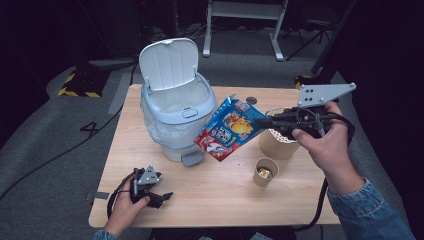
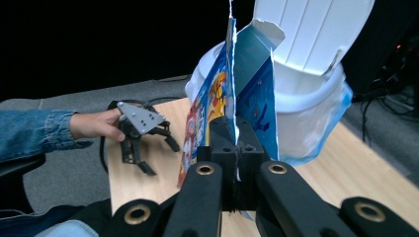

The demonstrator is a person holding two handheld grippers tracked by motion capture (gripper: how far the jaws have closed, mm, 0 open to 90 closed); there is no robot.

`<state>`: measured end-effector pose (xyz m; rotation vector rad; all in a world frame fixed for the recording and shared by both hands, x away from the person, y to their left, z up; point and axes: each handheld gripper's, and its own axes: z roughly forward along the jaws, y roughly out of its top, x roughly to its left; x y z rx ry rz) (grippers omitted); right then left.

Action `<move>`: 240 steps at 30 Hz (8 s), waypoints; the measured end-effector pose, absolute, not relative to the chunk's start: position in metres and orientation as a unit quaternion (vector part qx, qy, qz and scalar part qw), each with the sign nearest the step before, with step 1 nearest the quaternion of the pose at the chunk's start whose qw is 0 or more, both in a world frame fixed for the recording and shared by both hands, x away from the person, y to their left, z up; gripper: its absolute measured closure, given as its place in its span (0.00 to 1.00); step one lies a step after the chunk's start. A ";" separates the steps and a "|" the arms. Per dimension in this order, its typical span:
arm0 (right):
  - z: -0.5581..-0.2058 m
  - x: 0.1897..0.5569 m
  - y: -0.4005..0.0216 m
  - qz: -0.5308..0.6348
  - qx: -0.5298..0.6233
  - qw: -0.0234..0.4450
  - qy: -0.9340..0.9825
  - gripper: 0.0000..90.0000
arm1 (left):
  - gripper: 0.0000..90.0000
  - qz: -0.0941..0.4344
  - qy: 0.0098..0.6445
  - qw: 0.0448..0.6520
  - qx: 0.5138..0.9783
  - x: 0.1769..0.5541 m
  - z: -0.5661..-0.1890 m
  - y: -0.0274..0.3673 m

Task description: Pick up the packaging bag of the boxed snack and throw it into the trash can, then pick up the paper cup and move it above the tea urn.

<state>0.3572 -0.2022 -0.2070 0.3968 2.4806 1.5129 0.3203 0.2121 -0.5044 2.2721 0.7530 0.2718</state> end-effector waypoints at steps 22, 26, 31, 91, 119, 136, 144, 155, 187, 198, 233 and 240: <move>-0.140 0.406 -0.152 0.551 0.089 0.159 0.815 1.00 | 0.18 0.110 0.292 0.358 0.880 0.321 -0.505 0.212; -0.141 0.416 -0.130 0.546 0.085 0.174 0.815 1.00 | 0.18 0.110 0.291 0.358 0.880 0.321 -0.504 0.212; -0.150 0.433 -0.098 0.534 0.085 0.191 0.819 1.00 | 0.18 0.108 0.292 0.358 0.880 0.321 -0.504 0.212; -0.215 0.462 -0.041 0.458 0.068 0.173 0.869 0.56 | 0.18 0.109 0.293 0.358 0.880 0.322 -0.504 0.211; -0.241 0.392 -0.179 0.487 0.200 0.190 0.828 0.32 | 0.18 0.106 0.293 0.358 0.880 0.324 -0.504 0.211; -0.288 0.359 -0.260 0.488 0.246 0.184 0.817 0.24 | 0.18 0.104 0.288 0.358 0.882 0.331 -0.504 0.214; -0.335 0.346 -0.284 0.468 0.271 0.184 0.821 0.21 | 0.18 0.104 0.290 0.359 0.881 0.330 -0.504 0.214; -0.408 0.340 -0.298 0.447 0.294 0.160 0.829 0.18 | 0.18 0.104 0.290 0.359 0.881 0.331 -0.504 0.214; -0.492 0.364 -0.268 0.453 0.286 0.112 0.837 0.30 | 0.18 0.105 0.291 0.358 0.881 0.331 -0.505 0.213; -0.485 0.363 -0.275 0.471 0.280 0.106 0.830 0.35 | 0.18 0.106 0.291 0.358 0.881 0.331 -0.505 0.213; -0.367 0.370 -0.332 0.486 0.285 0.138 0.815 0.35 | 0.18 0.106 0.288 0.358 0.882 0.332 -0.505 0.214; -0.350 0.379 -0.342 0.490 0.292 0.149 0.808 0.35 | 0.18 0.105 0.289 0.358 0.882 0.332 -0.505 0.214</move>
